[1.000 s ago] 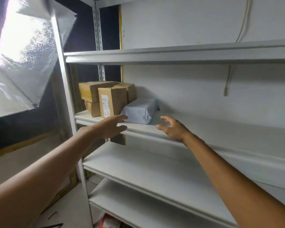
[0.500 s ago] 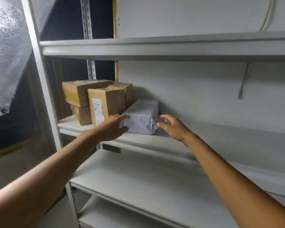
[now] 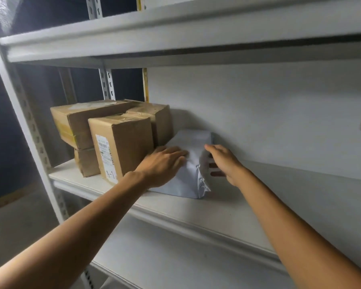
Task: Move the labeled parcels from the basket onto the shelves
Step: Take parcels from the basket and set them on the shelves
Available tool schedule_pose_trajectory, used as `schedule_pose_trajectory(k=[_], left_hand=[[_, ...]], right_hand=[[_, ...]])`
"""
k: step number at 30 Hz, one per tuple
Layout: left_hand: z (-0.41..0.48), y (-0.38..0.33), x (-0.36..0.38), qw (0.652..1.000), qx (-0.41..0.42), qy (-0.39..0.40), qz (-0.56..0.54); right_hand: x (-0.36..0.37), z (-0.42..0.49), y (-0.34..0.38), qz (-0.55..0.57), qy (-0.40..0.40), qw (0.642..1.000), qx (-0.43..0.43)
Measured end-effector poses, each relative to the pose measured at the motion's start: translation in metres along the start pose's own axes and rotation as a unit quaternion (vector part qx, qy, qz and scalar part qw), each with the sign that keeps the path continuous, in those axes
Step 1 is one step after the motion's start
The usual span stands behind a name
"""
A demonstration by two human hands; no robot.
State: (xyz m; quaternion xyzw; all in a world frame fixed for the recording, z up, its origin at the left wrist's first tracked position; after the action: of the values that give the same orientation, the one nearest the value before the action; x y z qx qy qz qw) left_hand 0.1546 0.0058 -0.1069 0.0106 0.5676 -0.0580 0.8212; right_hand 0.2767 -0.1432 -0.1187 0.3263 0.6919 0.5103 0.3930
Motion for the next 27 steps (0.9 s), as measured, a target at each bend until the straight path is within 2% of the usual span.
schedule_pose_trajectory(k=[8, 14, 16, 21, 24, 26, 27], left_hand=[[0.022, -0.002, 0.005, 0.999, 0.033, 0.023, 0.003], [0.015, 0.003, 0.007, 0.993, 0.111, -0.038, 0.017], [0.015, 0.007, 0.013, 0.992, 0.120, -0.045, -0.005], [0.023, 0.010, 0.020, 0.996, 0.065, -0.031, -0.059], [0.022, 0.003, 0.016, 0.993, 0.094, -0.035, -0.069], [0.022, -0.003, 0.014, 0.988, 0.083, -0.038, -0.122], [0.024, -0.003, 0.016, 0.979, 0.058, -0.049, -0.188]], right_hand=[[0.014, 0.009, -0.005, 0.056, -0.025, 0.997, 0.045], [0.002, -0.009, -0.009, 0.062, -0.036, 0.996, 0.047], [0.000, -0.016, -0.007, 0.039, -0.050, 0.997, 0.046], [0.004, -0.020, -0.008, 0.024, -0.087, 0.996, 0.012], [0.000, -0.022, -0.013, 0.052, -0.103, 0.993, 0.013], [-0.012, -0.022, -0.017, 0.064, -0.108, 0.992, 0.034], [-0.020, -0.021, -0.018, 0.062, -0.109, 0.991, 0.042]])
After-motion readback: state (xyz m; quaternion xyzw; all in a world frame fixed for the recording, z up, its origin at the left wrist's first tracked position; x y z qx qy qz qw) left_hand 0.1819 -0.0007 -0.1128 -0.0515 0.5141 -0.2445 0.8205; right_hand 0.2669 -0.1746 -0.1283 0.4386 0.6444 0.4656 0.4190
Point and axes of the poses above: each hand's wrist, its own z-axis towards the middle knuckle, its own x-axis out of the palm, y = z × x, the point moved 1 cm from there along z, towards the middle knuckle, and after that the axes turned 12 degrees about x, right-handed, at the moved point
